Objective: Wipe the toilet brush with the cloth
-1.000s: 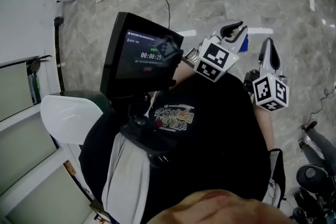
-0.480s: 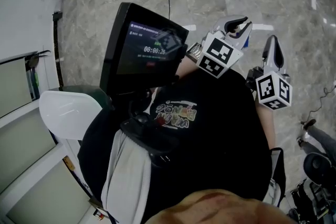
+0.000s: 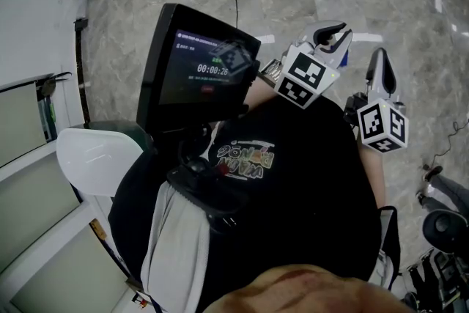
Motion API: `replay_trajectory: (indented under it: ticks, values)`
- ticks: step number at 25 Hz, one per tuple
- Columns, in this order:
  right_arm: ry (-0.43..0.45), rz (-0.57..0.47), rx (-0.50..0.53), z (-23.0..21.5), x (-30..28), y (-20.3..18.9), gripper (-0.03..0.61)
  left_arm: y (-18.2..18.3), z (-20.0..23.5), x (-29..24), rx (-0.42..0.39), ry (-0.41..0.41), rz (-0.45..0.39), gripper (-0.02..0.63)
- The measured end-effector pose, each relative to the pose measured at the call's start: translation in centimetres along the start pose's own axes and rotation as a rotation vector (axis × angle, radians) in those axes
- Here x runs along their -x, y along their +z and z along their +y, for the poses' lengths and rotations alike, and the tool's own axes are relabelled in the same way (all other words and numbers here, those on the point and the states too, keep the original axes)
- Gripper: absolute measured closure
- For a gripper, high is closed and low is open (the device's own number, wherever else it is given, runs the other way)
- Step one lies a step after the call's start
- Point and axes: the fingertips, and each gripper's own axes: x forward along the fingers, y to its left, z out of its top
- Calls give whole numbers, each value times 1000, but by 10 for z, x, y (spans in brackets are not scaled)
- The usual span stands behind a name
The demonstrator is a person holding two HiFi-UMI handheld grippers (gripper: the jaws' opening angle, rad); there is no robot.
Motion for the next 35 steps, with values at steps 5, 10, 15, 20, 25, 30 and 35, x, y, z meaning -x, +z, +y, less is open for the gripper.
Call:
replay_trajectory:
  ticks: [5, 10, 15, 20, 25, 30, 35]
  values:
    - [1, 2, -5, -1, -1, 0, 575, 1, -1, -1, -5, 0, 0, 565]
    - [5, 1, -3, 1, -1, 0, 575, 2, -1, 1, -11, 1, -2, 565]
    - [3, 2, -5, 2, -1, 0, 575, 2, 2, 2, -3, 9, -1, 565]
    - [8, 2, 2, 3, -1, 1, 575, 2, 2, 2, -1, 8, -5, 565]
    - [10, 5, 4, 4, -1, 0, 577, 2, 3, 2, 6, 8, -4, 565]
    - [4, 3, 1, 3, 0, 1, 577, 2, 2, 2, 7, 4, -3, 565]
    - [4, 2, -3, 4, 0, 0, 577, 1, 2, 2, 6, 3, -1, 565]
